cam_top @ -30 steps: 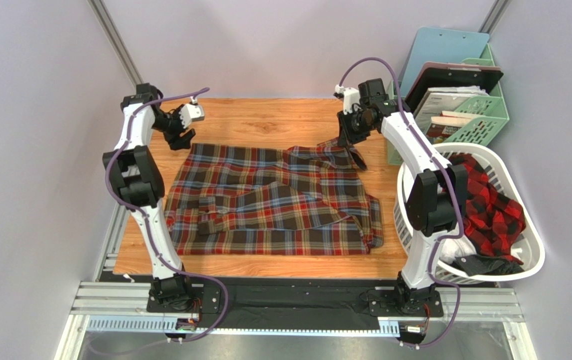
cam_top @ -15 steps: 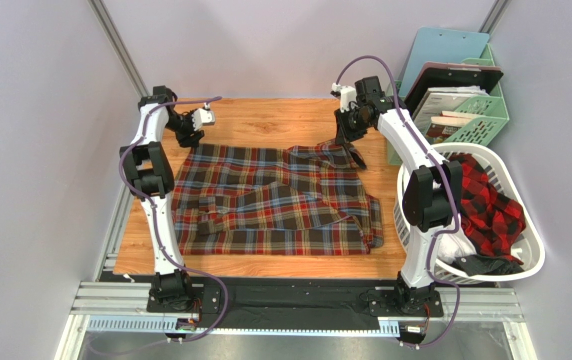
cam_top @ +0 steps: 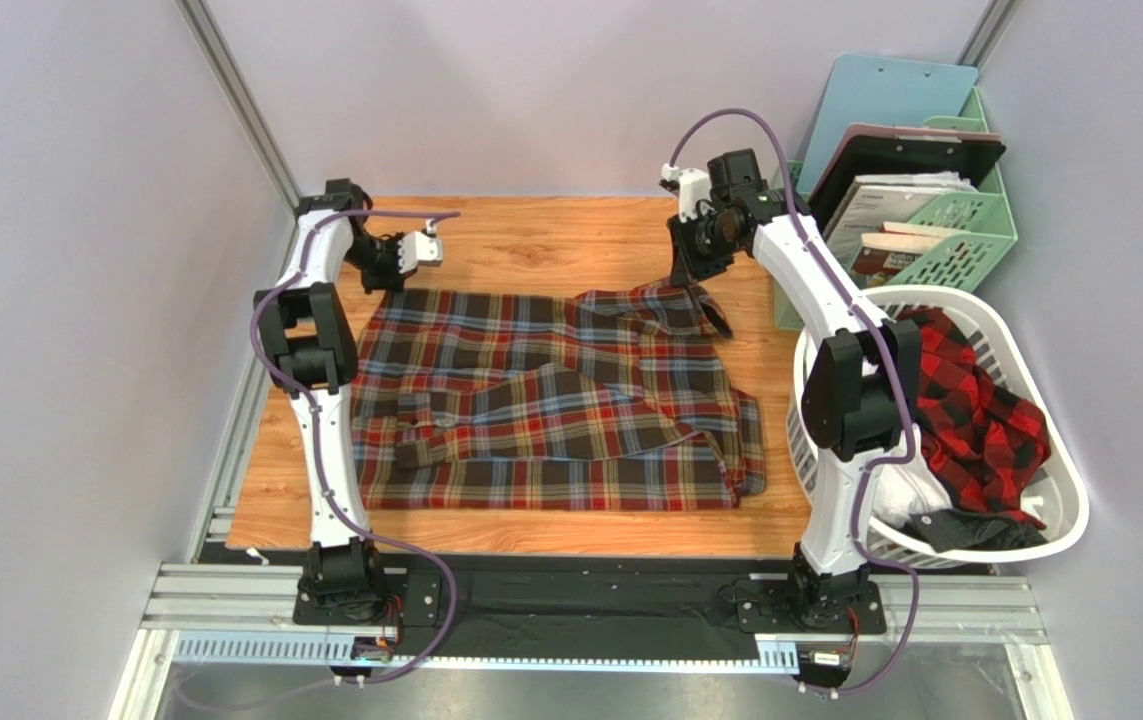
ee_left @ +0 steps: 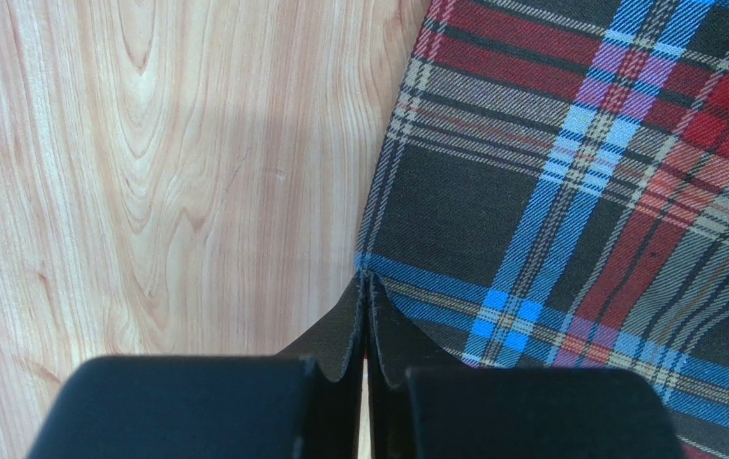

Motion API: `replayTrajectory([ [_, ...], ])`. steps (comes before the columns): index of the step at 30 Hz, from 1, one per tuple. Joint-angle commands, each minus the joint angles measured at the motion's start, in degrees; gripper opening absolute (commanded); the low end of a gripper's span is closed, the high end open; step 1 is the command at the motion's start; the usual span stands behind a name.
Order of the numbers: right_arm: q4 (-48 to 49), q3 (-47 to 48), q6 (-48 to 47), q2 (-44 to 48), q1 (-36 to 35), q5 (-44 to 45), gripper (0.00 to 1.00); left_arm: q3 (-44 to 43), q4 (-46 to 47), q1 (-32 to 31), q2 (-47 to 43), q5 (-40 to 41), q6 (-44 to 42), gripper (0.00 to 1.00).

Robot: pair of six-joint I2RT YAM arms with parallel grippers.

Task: Fold and stack the long sleeve shirts
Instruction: Fold the shirt

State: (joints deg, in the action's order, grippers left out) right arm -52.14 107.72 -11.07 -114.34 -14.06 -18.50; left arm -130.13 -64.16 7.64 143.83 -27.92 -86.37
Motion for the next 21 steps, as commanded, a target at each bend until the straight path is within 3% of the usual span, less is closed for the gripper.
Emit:
replayTrajectory([
  [1, -0.2, 3.4, -1.3, -0.6, -0.2, 0.8, 0.0, -1.0, -0.9, -0.1, -2.8, -1.8, -1.5, 0.0],
  [8, -1.0, 5.4, -1.3, 0.1, -0.2, 0.8, 0.0, 2.1, -0.4, 1.1, -10.9, -5.9, 0.9, 0.0],
  [17, -2.8, 3.5, -1.4, 5.2, -0.2, -0.4, 0.0, 12.3, -2.2, 2.6, -21.7, -6.7, -1.3, 0.0],
  [21, -3.1, -0.4, -1.4, 9.1, -0.3, -1.6, 0.0, 22.5, -0.3, 4.0, -30.2, -8.3, -3.7, 0.0],
])
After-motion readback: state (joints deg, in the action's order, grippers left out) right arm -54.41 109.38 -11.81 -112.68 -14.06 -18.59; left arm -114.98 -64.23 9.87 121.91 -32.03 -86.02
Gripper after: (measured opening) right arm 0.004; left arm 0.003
